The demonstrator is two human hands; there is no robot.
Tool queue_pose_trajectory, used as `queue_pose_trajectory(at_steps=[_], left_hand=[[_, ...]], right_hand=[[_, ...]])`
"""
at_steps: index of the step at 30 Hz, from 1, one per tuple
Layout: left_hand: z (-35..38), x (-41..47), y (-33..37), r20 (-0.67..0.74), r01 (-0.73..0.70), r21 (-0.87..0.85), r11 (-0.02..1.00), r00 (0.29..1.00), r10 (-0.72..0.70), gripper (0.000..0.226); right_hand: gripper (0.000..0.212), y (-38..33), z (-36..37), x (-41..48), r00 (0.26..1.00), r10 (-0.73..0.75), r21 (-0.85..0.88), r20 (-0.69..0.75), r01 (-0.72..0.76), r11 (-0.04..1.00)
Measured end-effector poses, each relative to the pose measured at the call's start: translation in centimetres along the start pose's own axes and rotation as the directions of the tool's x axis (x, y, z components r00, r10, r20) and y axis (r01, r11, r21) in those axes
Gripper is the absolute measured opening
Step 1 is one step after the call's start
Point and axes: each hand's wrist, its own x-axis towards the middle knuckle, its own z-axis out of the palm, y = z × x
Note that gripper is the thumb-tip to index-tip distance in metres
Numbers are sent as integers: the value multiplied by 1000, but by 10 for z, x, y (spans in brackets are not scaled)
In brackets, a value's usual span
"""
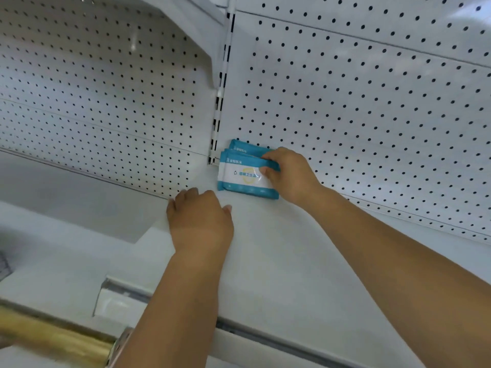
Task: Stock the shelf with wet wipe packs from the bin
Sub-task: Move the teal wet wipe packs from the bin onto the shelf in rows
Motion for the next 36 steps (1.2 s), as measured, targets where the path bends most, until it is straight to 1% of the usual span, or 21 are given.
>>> queue_pose_trajectory(at_steps=[3,8,10,13,16,21,25,27,30,32,36], left_hand=[[0,0,-1,2,-6,-13,1000,1000,6,40],[0,3,-2,8,9,-16,1000,1000,-9,40],[1,3,-1,-4,8,-12,1000,1000,-8,39],[2,3,-1,-11,9,-8,1000,1000,-10,41],[4,3,-2,-15,4,-13,1000,1000,-5,43],[5,5,-2,-23,0,-9,1000,1000,0,43],[3,5,-1,-19,-2,-13,1000,1000,2,46],[1,4,-1,-24,-3,-37,999,1000,2,48],[-6,-1,5,-45,-23,-170,985,999,16,52],[-10,-7,12,-57,-88,-232,969,995,77,56],[-14,-20,25,-50,-218,-208,954,976,212,61]], right_hand=[[31,7,7,8,999,-36,-73,-28,34,997],[30,14,13,9,983,-62,-148,-174,37,988],[37,17,15,7,975,-102,-168,-196,69,983],[54,22,18,3,966,-176,-188,-190,141,972],[61,24,22,3,965,-197,-233,-173,154,960],[59,16,30,5,964,-161,-212,-213,116,970],[67,17,25,-2,971,-131,-163,-202,98,982],[66,22,17,-11,969,-137,-130,-206,111,985],[59,31,-1,-35,976,-146,-77,-160,135,988],[56,37,-16,-58,989,-123,-55,-77,119,991],[58,53,-49,-100,995,-8,-94,95,17,995]])
